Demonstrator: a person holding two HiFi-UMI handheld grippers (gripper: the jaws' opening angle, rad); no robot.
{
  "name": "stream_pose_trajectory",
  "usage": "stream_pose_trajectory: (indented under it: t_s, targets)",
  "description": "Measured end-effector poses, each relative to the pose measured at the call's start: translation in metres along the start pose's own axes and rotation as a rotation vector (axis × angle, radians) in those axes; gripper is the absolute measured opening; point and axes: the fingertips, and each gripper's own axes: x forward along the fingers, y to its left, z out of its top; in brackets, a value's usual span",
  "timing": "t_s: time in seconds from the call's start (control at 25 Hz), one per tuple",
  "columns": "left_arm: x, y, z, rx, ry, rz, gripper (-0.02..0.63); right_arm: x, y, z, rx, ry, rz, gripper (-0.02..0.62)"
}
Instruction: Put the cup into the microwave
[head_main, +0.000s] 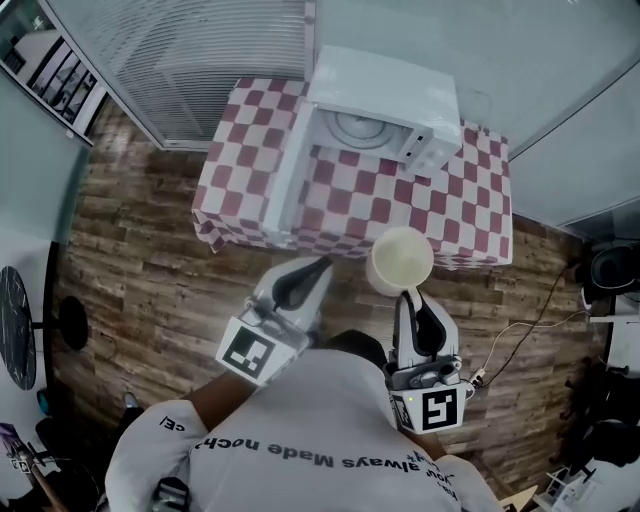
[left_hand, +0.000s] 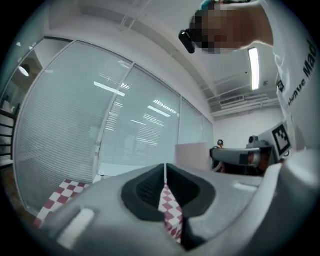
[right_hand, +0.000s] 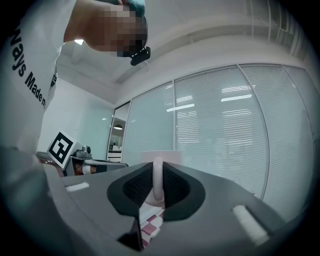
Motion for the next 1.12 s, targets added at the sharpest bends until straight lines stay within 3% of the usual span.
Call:
stream_pose_trajectory:
  t_s: [0.6,1.12]
  targets:
    - [0.062,0.026,-0.002,-0.013,0.018,-0.048,0.012,0.051,-0.051,-0.009,0.013,0.005,-0.038,0.037]
    - [0.178,0.052,0.004,0.004,0.022,-0.015,0.011,0.111,-0.153,-0.011,0.023,-0.006,0.008,0.037]
